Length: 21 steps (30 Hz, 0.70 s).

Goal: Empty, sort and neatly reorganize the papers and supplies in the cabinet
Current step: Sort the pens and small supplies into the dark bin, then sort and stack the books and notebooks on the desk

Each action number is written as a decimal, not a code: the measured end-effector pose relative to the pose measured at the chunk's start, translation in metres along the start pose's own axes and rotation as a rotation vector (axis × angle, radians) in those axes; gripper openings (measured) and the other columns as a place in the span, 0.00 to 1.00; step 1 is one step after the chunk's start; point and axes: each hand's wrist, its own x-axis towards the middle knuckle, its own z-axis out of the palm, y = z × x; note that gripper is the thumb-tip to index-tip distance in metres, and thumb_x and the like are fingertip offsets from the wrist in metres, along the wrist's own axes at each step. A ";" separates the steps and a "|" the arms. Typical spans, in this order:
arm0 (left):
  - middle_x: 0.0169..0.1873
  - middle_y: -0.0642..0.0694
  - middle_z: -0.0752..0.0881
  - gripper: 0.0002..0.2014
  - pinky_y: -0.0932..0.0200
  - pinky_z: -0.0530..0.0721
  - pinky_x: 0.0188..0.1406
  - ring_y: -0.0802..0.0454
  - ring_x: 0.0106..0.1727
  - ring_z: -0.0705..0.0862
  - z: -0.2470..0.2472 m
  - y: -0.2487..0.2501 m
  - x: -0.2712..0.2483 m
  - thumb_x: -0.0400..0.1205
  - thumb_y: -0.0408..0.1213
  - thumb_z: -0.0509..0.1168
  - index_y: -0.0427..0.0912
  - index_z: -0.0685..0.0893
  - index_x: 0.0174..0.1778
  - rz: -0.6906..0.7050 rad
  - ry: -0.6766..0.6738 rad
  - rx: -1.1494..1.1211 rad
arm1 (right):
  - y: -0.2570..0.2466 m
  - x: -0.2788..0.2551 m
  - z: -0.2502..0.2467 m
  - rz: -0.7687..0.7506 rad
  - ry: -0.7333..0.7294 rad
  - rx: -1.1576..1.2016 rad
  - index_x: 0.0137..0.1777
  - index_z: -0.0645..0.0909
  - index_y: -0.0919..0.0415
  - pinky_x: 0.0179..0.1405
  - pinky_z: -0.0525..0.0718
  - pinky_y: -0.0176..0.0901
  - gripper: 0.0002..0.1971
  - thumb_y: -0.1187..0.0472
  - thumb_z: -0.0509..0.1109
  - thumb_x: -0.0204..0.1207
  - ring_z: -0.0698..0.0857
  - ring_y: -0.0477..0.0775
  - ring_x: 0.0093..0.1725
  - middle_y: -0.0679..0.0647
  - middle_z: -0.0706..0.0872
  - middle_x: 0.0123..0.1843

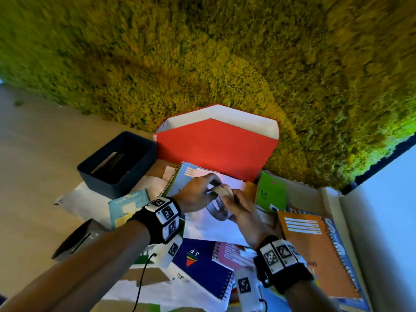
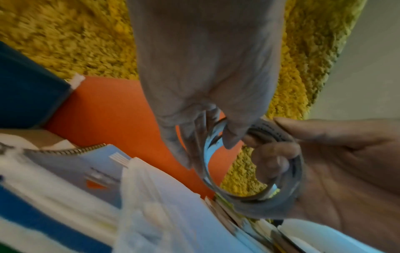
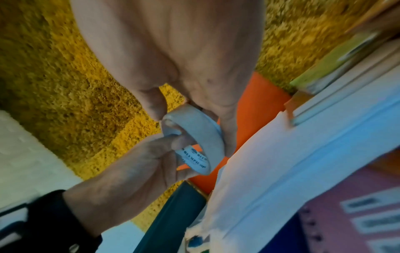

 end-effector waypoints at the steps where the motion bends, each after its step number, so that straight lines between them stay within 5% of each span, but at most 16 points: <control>1: 0.52 0.48 0.87 0.10 0.69 0.79 0.43 0.56 0.47 0.84 -0.009 -0.004 -0.002 0.81 0.35 0.68 0.40 0.82 0.57 -0.002 0.027 0.026 | -0.003 0.004 0.007 0.023 0.000 0.060 0.57 0.77 0.66 0.48 0.77 0.51 0.15 0.53 0.66 0.83 0.80 0.51 0.44 0.54 0.80 0.42; 3: 0.49 0.50 0.88 0.11 0.68 0.79 0.40 0.60 0.42 0.84 -0.033 -0.013 -0.009 0.81 0.42 0.67 0.42 0.83 0.56 -0.026 0.055 0.100 | -0.015 0.015 0.026 0.055 -0.023 0.177 0.58 0.79 0.66 0.46 0.79 0.48 0.19 0.49 0.67 0.81 0.78 0.52 0.40 0.50 0.76 0.35; 7: 0.45 0.45 0.90 0.18 0.52 0.83 0.44 0.45 0.46 0.88 -0.081 -0.031 -0.026 0.77 0.50 0.61 0.45 0.87 0.55 -0.104 0.147 0.257 | -0.038 0.041 0.064 0.007 -0.115 0.222 0.58 0.85 0.55 0.52 0.82 0.53 0.17 0.46 0.65 0.79 0.75 0.48 0.37 0.48 0.72 0.34; 10: 0.45 0.42 0.91 0.19 0.54 0.81 0.41 0.43 0.48 0.89 -0.124 -0.043 -0.042 0.73 0.50 0.60 0.44 0.87 0.51 -0.147 0.189 0.310 | -0.049 0.067 0.097 -0.181 -0.080 -0.081 0.52 0.81 0.56 0.52 0.82 0.53 0.20 0.38 0.64 0.77 0.82 0.50 0.46 0.49 0.83 0.42; 13: 0.47 0.40 0.89 0.10 0.51 0.80 0.46 0.39 0.50 0.87 -0.171 -0.054 -0.050 0.75 0.45 0.66 0.45 0.85 0.47 -0.220 0.233 0.425 | -0.062 0.096 0.124 -0.401 0.021 -0.394 0.56 0.83 0.52 0.49 0.82 0.46 0.19 0.38 0.65 0.78 0.84 0.47 0.50 0.49 0.85 0.50; 16: 0.48 0.40 0.89 0.07 0.53 0.80 0.46 0.40 0.50 0.86 -0.208 -0.066 -0.051 0.76 0.37 0.70 0.41 0.86 0.49 -0.238 0.308 0.476 | -0.082 0.121 0.151 -0.488 0.050 -0.521 0.60 0.84 0.55 0.50 0.82 0.45 0.17 0.47 0.71 0.77 0.85 0.50 0.51 0.52 0.87 0.53; 21: 0.53 0.41 0.89 0.16 0.54 0.81 0.50 0.42 0.54 0.86 -0.251 -0.091 -0.047 0.75 0.41 0.73 0.44 0.87 0.58 -0.256 0.330 0.443 | -0.093 0.161 0.188 -0.526 0.034 -0.613 0.68 0.81 0.55 0.61 0.82 0.50 0.20 0.58 0.74 0.76 0.86 0.54 0.60 0.52 0.88 0.62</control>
